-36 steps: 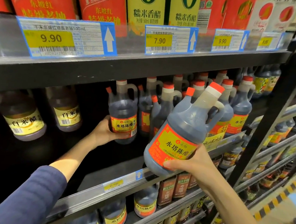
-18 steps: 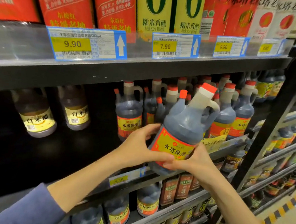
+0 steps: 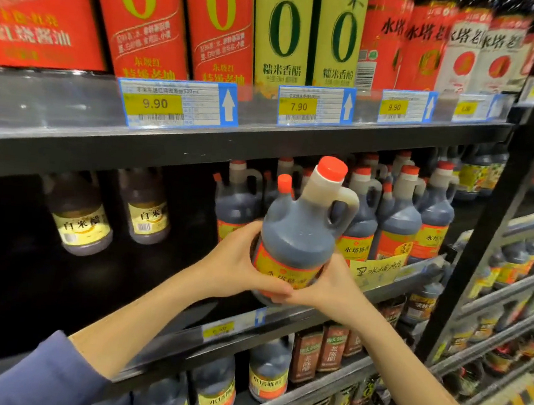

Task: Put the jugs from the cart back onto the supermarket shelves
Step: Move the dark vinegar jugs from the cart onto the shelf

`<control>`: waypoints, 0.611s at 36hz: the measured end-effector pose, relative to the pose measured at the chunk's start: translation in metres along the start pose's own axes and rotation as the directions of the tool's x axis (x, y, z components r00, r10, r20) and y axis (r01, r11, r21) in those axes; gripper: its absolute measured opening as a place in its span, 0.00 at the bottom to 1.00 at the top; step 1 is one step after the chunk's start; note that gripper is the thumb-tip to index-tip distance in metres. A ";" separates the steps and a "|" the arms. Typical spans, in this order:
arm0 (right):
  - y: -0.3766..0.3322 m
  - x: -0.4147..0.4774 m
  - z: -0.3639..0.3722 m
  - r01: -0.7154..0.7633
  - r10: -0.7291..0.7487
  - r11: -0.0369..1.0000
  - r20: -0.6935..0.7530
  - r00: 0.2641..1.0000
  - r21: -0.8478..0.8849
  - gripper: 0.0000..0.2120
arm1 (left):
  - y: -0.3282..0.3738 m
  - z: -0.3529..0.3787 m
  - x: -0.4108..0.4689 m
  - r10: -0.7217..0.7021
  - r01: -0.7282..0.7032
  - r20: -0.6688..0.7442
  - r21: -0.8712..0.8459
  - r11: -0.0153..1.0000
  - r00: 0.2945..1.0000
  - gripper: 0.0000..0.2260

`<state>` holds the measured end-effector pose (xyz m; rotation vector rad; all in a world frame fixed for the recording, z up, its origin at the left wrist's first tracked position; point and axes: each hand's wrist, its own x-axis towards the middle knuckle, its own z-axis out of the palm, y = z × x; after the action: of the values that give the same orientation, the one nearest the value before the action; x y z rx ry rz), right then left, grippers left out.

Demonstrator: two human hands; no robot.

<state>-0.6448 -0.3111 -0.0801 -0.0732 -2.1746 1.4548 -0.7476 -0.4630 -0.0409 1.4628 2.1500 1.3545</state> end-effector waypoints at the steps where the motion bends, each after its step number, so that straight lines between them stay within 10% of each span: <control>1: 0.000 0.004 0.003 0.016 -0.016 1.000 -0.003 1.000 0.001 0.40 | -0.001 -0.002 -0.002 -0.005 0.005 -0.016 0.002 1.000 1.000 0.31; 22: 0.046 0.043 0.049 -0.026 0.055 0.986 0.169 0.984 -0.167 0.45 | -0.079 -0.010 -0.006 -0.231 0.224 -0.083 -0.082 0.971 0.969 0.34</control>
<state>-0.7147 -0.3196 -0.1182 -0.0506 -2.4456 1.3441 -0.7998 -0.4805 -0.0985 1.1076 2.2191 1.4233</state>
